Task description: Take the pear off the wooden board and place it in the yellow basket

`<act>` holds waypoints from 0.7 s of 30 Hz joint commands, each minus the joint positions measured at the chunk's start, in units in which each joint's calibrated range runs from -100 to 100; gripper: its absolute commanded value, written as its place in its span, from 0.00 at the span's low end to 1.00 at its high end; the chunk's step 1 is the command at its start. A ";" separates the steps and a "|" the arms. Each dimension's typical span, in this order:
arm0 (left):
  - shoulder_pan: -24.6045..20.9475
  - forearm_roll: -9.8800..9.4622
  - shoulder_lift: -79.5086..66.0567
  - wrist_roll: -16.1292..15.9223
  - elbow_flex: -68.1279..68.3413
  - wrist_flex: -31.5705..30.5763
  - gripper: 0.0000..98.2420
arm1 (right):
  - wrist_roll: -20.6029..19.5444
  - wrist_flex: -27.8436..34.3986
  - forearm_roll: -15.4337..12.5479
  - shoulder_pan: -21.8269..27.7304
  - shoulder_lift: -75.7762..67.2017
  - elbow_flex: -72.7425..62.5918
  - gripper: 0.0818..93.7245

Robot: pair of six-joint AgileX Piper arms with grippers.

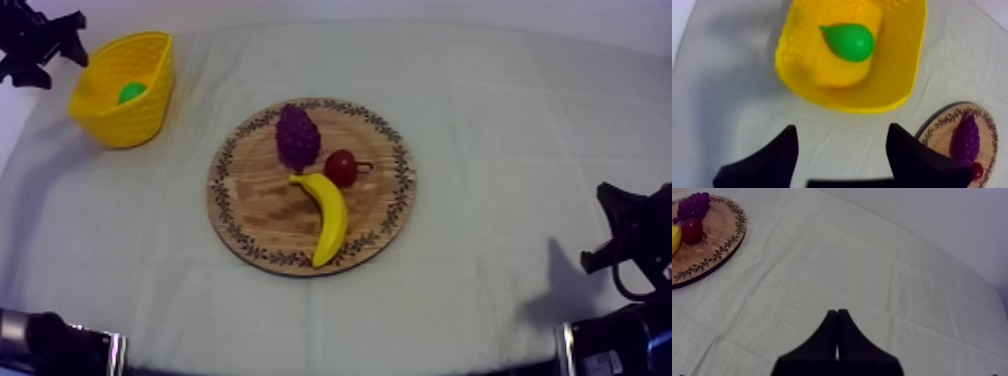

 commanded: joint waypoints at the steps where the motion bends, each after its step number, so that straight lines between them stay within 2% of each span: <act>1: -0.10 -0.18 -5.74 -0.23 6.04 -0.71 0.62 | 0.00 -0.01 -0.03 0.01 -0.03 -0.02 0.00; 9: 1.26 -0.96 -21.09 -0.74 16.92 -3.30 0.54 | 0.00 -0.01 -0.03 0.01 -0.03 -0.02 0.00; 14: 4.58 -1.18 -32.02 1.58 21.87 -5.35 0.45 | 0.00 -0.01 -0.03 0.01 -0.03 -0.02 0.00; 21: 5.01 -0.54 -47.21 6.16 31.44 -8.10 0.16 | 0.00 -0.01 -0.03 0.01 -0.03 -0.02 0.00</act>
